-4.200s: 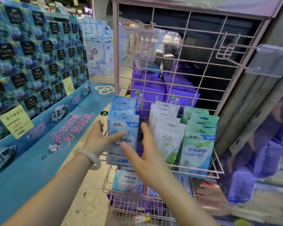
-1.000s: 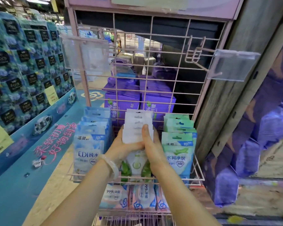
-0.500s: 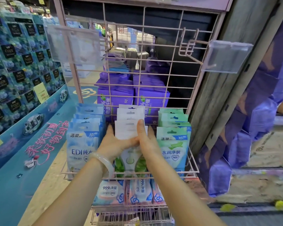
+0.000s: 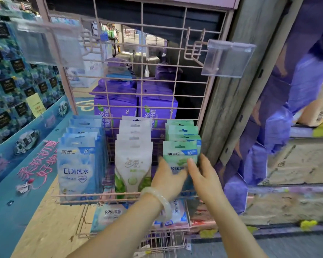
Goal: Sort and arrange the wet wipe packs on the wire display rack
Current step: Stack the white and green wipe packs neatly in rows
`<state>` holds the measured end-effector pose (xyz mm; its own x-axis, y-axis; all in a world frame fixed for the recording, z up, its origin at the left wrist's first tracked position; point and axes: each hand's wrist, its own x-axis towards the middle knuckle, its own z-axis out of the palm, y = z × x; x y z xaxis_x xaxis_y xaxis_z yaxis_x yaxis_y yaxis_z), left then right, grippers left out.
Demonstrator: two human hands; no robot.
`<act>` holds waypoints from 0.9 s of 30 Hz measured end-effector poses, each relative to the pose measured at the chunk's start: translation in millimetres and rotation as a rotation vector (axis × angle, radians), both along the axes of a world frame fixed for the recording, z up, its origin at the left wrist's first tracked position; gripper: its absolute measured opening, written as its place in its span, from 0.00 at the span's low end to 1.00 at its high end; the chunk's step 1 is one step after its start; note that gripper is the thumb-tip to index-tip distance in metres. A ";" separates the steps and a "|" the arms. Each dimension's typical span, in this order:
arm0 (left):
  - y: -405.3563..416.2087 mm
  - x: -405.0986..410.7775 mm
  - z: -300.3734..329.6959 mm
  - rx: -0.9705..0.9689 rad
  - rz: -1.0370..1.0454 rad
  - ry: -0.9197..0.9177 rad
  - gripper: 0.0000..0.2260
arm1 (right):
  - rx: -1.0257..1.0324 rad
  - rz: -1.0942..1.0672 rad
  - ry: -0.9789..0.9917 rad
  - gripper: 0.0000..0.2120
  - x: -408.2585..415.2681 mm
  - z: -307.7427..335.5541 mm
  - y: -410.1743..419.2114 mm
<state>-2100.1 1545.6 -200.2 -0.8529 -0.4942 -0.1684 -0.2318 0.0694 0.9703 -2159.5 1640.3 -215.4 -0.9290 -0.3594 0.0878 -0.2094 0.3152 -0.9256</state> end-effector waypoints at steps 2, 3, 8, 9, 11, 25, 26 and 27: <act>0.5 -7.6 5.1 -0.119 0.018 -0.082 0.20 | -0.004 0.010 0.044 0.14 -0.7 -1.9 -1.9; 2.1 -9.1 6.5 -0.176 0.035 -0.081 0.18 | -0.025 0.004 0.063 0.13 -1.1 -1.5 -1.5; 11.2 -11.5 6.4 -0.237 0.042 -0.092 0.18 | -0.023 -0.027 0.051 0.10 -3.2 2.9 -1.5; 11.7 -11.6 5.1 -0.237 0.023 -0.132 0.18 | 0.005 -0.026 0.042 0.10 -1.8 2.1 -0.4; 8.5 -12.3 4.8 -0.244 -0.016 -0.191 0.19 | 0.065 -0.010 0.044 0.12 -0.6 -0.4 2.6; -3.9 -21.7 0.5 -0.513 -0.106 -0.270 0.42 | 0.474 -0.020 0.206 0.18 -11.1 -14.5 9.3; -3.5 -20.9 2.7 -0.520 -0.118 -0.292 0.44 | 0.444 -0.020 0.198 0.18 -10.6 -13.4 11.1; -2.3 -18.4 4.9 -0.518 -0.125 -0.295 0.45 | 0.394 -0.024 0.198 0.17 -9.5 -11.5 13.6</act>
